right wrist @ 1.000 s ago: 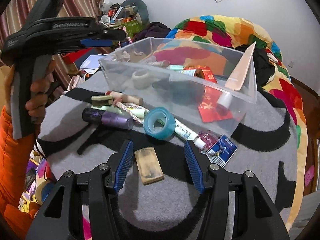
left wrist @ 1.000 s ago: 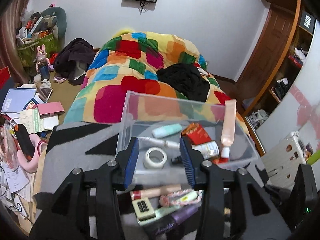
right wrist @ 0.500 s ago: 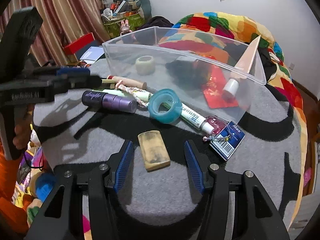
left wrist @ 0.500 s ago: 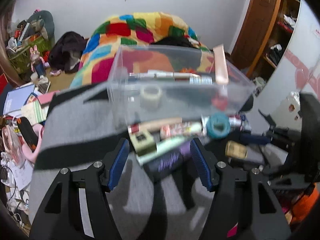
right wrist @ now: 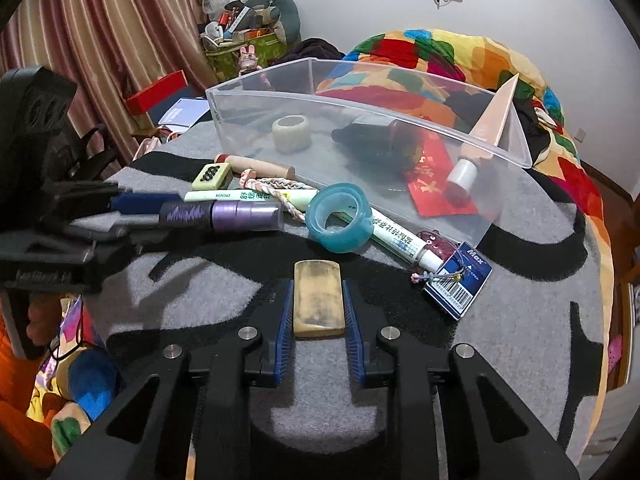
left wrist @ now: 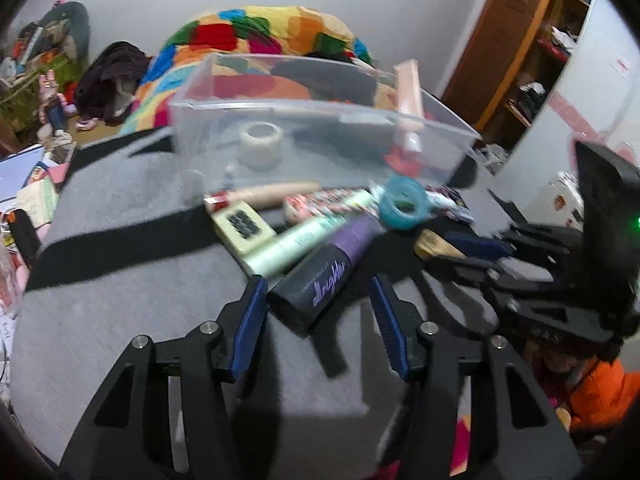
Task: Organize objects
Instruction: 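Lift the soap bar with the right gripper while the left grasps the purple mascara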
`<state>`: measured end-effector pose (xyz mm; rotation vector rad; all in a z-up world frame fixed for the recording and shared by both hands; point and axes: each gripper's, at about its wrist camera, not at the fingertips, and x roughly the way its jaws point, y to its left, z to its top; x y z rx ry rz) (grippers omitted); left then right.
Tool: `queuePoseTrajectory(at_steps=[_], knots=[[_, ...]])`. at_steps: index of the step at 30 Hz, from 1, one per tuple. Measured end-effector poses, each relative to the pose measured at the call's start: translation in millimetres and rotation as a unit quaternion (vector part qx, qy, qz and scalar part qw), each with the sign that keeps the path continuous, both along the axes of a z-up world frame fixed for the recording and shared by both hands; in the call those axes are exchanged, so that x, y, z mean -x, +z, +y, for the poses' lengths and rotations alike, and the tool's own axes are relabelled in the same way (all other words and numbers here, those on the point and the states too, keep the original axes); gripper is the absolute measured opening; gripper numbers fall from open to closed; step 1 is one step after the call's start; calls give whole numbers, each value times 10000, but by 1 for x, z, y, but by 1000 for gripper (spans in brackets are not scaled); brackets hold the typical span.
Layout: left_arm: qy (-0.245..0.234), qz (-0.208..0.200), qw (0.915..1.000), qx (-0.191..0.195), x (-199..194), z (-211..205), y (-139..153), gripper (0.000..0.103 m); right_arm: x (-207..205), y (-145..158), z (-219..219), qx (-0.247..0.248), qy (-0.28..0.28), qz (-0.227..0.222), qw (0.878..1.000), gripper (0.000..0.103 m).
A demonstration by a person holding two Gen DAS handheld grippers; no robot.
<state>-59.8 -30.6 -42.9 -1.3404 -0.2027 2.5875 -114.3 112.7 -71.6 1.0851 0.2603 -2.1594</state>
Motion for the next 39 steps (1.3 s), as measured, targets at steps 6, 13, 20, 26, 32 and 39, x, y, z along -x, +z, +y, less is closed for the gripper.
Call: queuePoseTrajectory(at_steps=[6,13,20,26,32,39], knots=[[-143,-34,9998,108,3,14,-4,51,-1,0,1,64,4,-48,10000,22],[-210,69,9993,289,15,28,-7,25,-4,1,5,137,-18,-79,9999,22],[-168,195,9991,337,2,33,-5,25,-5,10,13,254,-131,20,9996,22],[-29,470,9986,243,-5,31,15,25,-2,33,22,448,-343,283,9980,22],[113,897,9957,196,-2,25,42,25,11,61,25,646,-581,570,9946,22],[296,1213,9921,121,17,16,67,25,33,77,23,710,-834,756,9911,22]])
